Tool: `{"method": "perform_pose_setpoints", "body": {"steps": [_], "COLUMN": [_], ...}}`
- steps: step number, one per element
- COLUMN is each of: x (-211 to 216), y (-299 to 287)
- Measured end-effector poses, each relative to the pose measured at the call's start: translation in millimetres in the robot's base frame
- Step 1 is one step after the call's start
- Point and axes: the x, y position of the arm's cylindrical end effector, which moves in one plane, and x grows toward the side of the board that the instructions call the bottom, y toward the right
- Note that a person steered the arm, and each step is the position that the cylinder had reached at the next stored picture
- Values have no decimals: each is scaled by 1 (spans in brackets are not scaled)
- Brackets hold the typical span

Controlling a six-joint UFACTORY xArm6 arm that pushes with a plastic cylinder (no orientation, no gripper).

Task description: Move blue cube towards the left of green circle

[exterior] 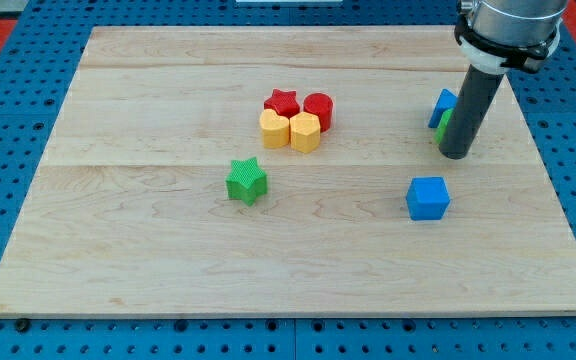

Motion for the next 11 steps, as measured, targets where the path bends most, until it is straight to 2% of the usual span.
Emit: {"method": "perform_pose_setpoints", "body": {"steps": [1, 2, 3, 4, 5, 6, 8, 10, 11], "x": [2, 24, 63, 108, 114, 95, 42, 25, 31], "y": [-13, -52, -89, -86, -55, -33, -33, -34, -49]}}
